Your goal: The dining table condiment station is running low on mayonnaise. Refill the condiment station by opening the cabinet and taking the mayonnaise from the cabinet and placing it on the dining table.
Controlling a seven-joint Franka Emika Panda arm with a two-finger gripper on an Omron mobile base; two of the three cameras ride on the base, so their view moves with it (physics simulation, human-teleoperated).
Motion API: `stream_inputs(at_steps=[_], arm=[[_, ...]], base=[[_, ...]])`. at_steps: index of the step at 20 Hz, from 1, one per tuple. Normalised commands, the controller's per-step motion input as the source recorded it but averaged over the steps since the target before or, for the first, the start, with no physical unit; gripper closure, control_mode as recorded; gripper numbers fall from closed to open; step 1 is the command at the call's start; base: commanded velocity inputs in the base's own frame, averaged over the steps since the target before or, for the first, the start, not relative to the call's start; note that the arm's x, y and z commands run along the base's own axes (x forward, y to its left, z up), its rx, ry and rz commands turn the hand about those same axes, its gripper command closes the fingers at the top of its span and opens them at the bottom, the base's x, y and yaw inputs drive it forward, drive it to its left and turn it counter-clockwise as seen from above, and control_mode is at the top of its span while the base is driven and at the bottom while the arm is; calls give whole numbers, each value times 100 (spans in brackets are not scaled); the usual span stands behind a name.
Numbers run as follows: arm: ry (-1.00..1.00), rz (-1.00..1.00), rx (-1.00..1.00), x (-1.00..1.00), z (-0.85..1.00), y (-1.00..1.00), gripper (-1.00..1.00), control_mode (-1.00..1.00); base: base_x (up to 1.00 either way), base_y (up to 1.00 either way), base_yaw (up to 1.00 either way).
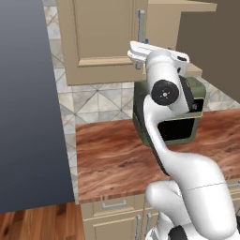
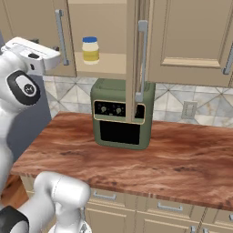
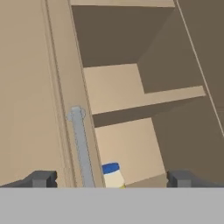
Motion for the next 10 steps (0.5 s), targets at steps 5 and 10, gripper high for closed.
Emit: stream_inputs(at_steps=[5, 10], arm=[[-1, 17, -6, 61, 5, 6, -100, -100], [-6, 17, -6, 60, 0, 6, -100, -100]], base=[[0, 0, 0], [0, 0, 0]])
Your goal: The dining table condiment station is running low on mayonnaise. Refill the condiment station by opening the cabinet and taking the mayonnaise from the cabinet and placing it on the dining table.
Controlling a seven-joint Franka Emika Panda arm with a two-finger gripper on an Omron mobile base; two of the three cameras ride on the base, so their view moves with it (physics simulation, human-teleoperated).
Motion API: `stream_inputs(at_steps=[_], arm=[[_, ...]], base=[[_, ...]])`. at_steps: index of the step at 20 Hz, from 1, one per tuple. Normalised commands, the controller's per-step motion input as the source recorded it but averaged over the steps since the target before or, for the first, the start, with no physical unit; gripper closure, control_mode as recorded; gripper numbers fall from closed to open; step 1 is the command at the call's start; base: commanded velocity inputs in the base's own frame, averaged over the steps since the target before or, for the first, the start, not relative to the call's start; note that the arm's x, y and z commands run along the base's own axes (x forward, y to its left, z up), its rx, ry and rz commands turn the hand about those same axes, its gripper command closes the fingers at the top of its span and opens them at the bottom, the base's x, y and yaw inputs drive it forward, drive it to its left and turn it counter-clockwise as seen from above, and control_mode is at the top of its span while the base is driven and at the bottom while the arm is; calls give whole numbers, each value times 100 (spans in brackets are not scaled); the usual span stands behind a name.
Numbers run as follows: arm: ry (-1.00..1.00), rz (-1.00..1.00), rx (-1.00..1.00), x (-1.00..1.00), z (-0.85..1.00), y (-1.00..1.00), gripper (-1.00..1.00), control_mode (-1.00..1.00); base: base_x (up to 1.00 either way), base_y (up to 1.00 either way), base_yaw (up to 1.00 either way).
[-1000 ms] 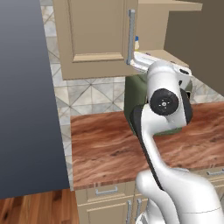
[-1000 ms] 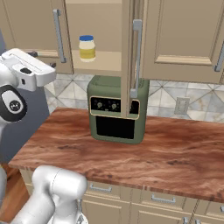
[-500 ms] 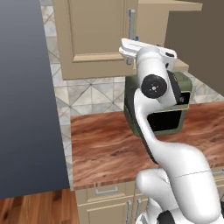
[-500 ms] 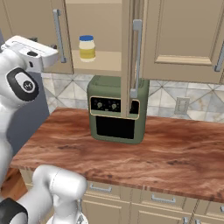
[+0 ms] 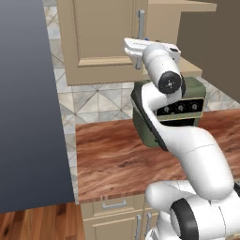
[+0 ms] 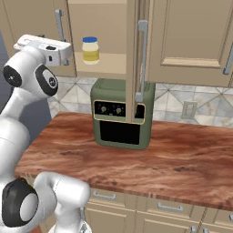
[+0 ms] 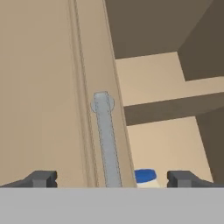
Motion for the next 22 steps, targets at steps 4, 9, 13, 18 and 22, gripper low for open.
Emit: stream_inputs(at_steps=[4, 9, 13, 18, 22], arm=[[-6, 10, -8, 56, 0, 4, -100, -100], [-7, 0, -11, 33, 0, 4, -100, -100], [-1, 0, -10, 34, 0, 8, -100, -100], [0, 0, -7, 46, 0, 12, -100, -100], [3, 0, -9, 50, -1, 20, 100, -100]], base=[[0, 0, 0], [0, 0, 0], [0, 0, 0], [0, 0, 0], [0, 0, 0]])
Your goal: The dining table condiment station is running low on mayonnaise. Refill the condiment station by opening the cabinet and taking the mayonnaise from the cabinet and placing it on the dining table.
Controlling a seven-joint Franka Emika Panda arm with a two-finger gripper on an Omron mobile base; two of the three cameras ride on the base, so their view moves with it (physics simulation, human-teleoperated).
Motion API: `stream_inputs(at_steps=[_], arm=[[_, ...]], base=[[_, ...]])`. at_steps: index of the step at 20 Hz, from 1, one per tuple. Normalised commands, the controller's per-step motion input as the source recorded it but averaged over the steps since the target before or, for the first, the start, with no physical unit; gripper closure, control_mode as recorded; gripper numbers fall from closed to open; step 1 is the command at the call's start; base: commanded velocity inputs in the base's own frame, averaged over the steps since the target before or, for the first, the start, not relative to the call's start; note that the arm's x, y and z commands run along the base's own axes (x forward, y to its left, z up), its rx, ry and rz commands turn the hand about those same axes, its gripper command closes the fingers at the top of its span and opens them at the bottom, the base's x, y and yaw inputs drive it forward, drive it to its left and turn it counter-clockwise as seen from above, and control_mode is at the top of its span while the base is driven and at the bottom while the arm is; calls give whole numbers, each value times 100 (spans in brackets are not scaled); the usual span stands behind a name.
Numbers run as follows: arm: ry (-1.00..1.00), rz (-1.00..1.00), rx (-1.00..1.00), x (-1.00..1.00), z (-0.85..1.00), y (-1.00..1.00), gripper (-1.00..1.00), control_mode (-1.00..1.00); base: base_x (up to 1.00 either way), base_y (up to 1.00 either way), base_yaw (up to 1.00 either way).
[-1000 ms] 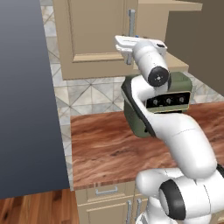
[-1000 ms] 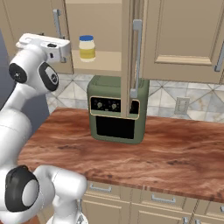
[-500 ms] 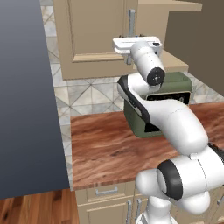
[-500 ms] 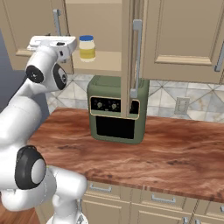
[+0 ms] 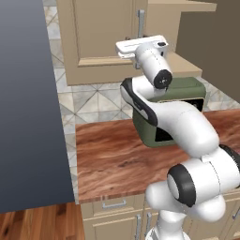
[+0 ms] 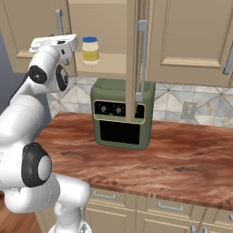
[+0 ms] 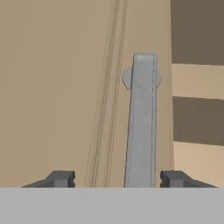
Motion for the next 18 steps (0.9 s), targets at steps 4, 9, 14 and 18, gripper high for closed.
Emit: stream_inputs(at_steps=[4, 9, 14, 18], arm=[[7, 0, -6, 36, 0, 24, 100, -100], [27, 0, 0, 17, -2, 13, 100, -100], [13, 0, 1, -15, -13, 23, 100, -100], [0, 7, 2, -67, 0, 44, 100, -100]], base=[[0, 0, 0], [0, 0, 0], [0, 0, 0], [0, 0, 0]])
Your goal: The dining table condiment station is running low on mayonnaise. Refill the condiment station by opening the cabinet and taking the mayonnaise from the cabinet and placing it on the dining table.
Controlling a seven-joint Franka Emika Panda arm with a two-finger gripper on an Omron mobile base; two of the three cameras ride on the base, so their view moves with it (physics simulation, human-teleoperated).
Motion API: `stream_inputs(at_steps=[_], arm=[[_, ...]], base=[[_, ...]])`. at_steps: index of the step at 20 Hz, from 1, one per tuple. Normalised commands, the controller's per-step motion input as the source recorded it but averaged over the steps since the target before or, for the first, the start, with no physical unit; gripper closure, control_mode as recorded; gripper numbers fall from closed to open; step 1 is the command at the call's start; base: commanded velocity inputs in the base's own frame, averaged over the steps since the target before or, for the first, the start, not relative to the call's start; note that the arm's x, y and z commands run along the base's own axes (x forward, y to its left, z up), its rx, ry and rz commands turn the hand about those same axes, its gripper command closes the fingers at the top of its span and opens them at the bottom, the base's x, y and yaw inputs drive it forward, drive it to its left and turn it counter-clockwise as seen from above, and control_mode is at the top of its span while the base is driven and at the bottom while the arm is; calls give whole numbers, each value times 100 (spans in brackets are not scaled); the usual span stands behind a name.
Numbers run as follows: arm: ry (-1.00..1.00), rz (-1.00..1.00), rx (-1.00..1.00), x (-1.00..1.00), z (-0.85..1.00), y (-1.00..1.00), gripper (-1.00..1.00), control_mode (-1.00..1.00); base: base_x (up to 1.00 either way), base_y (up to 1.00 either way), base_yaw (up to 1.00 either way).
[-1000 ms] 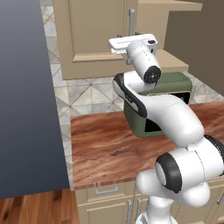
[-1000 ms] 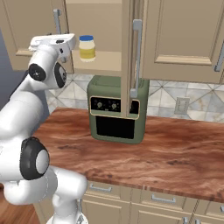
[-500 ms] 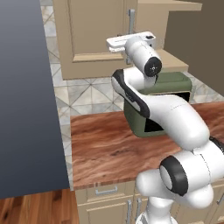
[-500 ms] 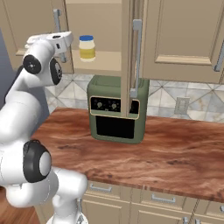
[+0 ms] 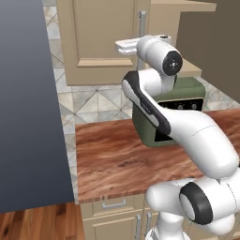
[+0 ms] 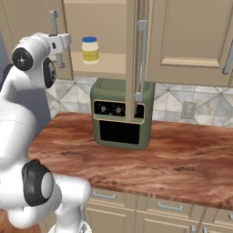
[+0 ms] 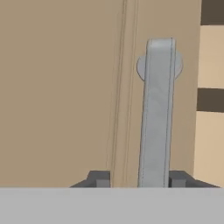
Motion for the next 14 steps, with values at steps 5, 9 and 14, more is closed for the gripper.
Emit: stream_inputs(at_steps=[5, 9, 14], arm=[[0, 9, 0, -76, 0, 81, 100, -100], [0, 8, 0, -79, 0, 99, 100, -100], [0, 9, 0, -92, 0, 100, 100, -100]], base=[[0, 0, 0], [0, 0, 0], [0, 0, 0]])
